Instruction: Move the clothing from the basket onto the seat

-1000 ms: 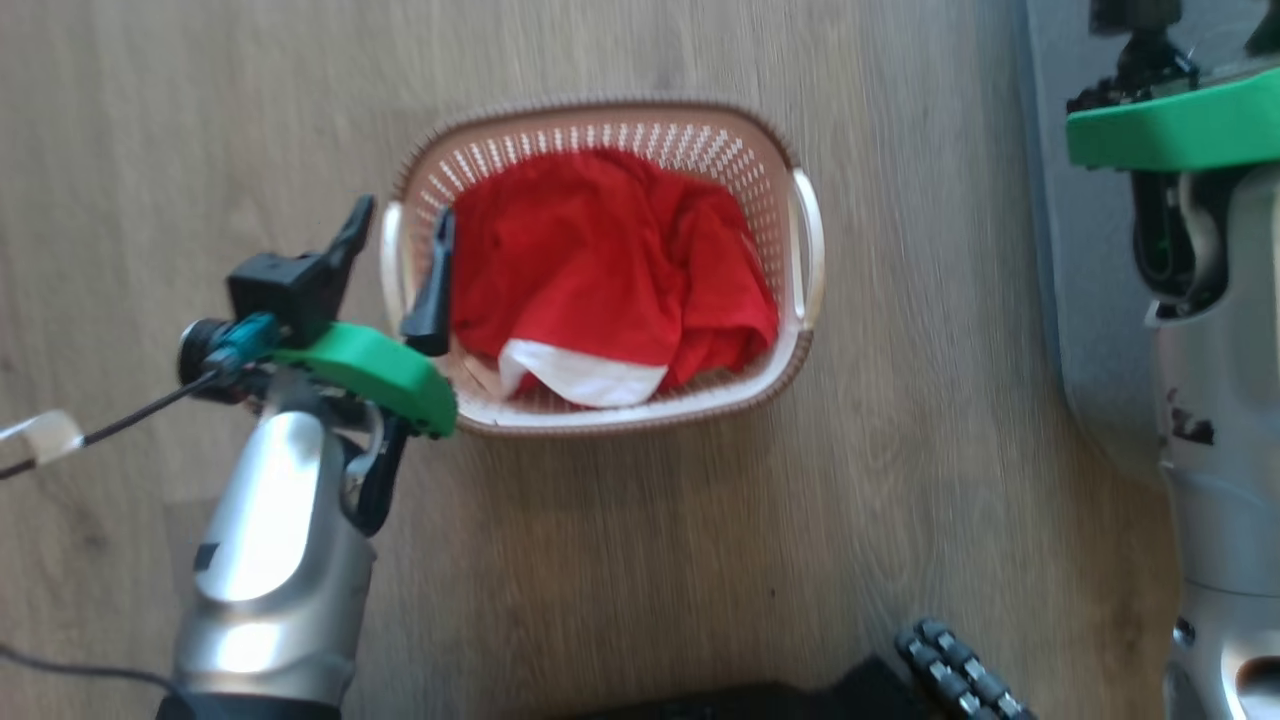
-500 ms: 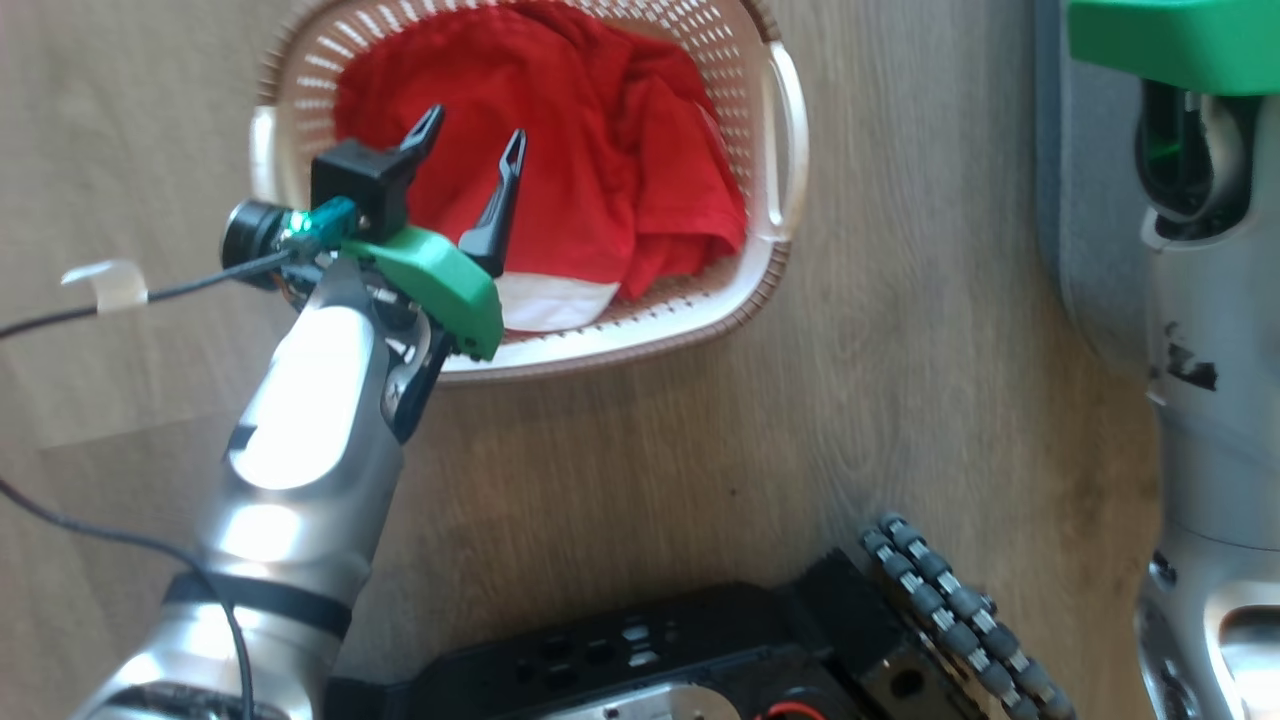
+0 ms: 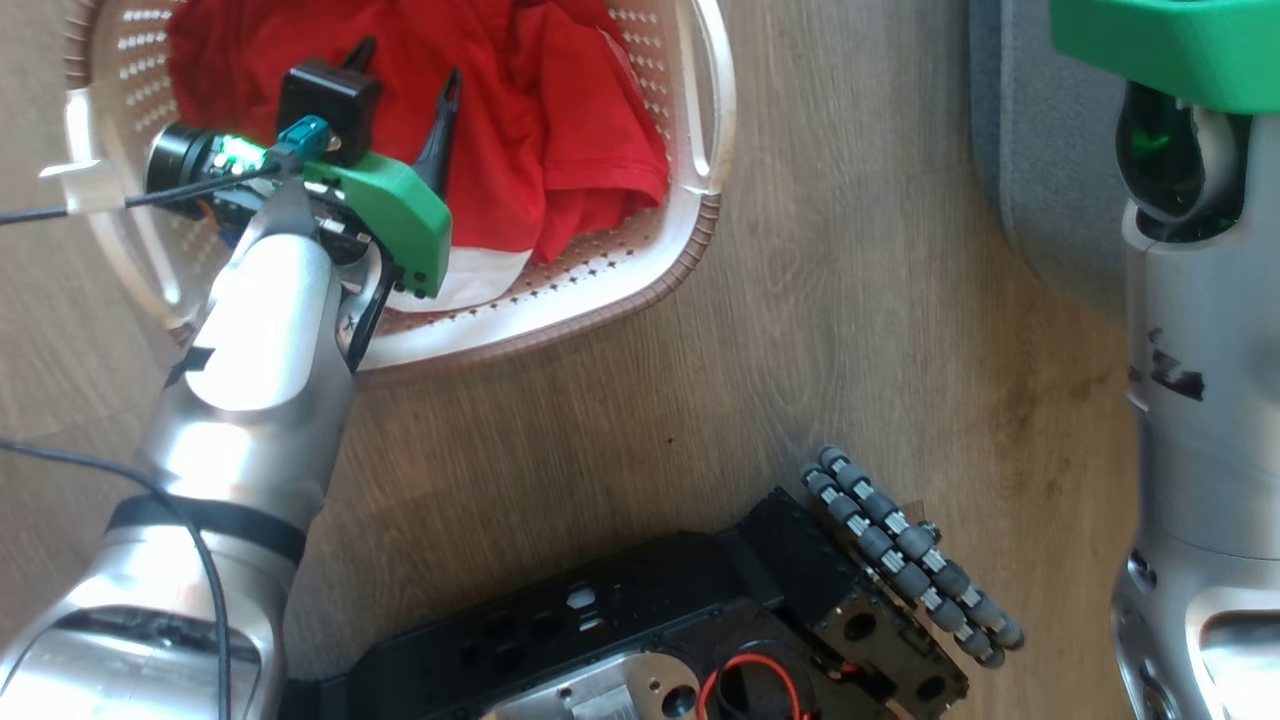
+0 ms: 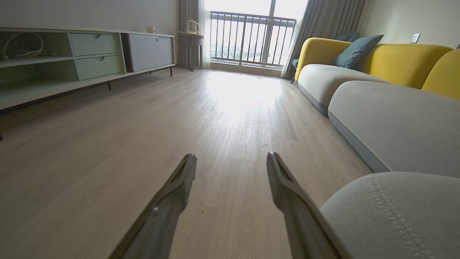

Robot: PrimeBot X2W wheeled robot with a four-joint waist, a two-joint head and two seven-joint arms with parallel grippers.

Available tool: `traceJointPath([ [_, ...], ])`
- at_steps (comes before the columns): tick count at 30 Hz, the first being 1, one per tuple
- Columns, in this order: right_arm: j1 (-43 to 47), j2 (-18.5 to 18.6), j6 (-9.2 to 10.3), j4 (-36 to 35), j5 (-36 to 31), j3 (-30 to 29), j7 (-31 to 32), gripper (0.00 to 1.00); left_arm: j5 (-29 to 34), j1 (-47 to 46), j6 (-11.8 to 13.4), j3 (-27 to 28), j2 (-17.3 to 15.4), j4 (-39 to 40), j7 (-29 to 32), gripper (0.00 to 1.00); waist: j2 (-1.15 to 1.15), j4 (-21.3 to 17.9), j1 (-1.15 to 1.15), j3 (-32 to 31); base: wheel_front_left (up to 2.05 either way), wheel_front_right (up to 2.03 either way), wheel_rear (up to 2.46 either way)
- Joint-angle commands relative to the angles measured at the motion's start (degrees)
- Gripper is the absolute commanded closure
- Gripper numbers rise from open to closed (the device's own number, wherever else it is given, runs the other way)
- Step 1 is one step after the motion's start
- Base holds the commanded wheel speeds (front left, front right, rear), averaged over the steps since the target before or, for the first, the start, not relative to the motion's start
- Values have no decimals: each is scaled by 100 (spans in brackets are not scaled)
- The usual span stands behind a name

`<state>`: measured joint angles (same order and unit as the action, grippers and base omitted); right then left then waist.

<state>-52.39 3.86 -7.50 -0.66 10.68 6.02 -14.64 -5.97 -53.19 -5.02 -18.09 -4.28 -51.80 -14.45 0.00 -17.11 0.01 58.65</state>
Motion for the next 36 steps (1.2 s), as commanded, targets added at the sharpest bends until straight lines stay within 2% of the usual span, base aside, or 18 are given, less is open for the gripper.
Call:
traceJointPath([
  [1,237,-93,1,-223,77,-9,-36,0,114,71,45,37,-100,12,-55,0,0,-51,-1,57,0,0,0],
  [8,431,-97,1,-217,242,-72,-36,0,657,-276,370,-381,-194,-470,-55,0,0,-88,-1,120,0,0,0],
  [13,535,-97,1,-227,287,-89,-36,0,980,-555,614,-697,-189,-1228,-18,0,0,-123,-1,106,0,0,0],
  [16,579,-98,1,-226,309,-97,-36,0,1037,-743,650,-798,-131,-1690,119,0,0,-144,-1,89,0,0,0],
  [21,620,-98,1,-221,328,-105,-36,0,1031,-949,619,-896,-44,-2013,405,0,0,-164,-1,72,0,0,0],
  [22,626,-98,1,-219,333,-106,-36,0,1015,-968,607,-902,-31,-2039,425,58,0,-166,-1,69,0,0,0],
  [23,628,-98,1,-216,339,-107,-36,0,1004,-983,588,-916,-21,-2062,441,100,0,-169,-1,67,0,0,0],
  [28,595,-98,1,-148,362,-95,-36,0,935,-1010,530,-955,16,-2139,575,100,0,-174,-1,25,0,0,0],
  [36,505,-98,1,-42,411,-75,-36,0,698,-1012,463,-901,67,-2154,205,100,0,-167,-1,-153,0,0,0],
])
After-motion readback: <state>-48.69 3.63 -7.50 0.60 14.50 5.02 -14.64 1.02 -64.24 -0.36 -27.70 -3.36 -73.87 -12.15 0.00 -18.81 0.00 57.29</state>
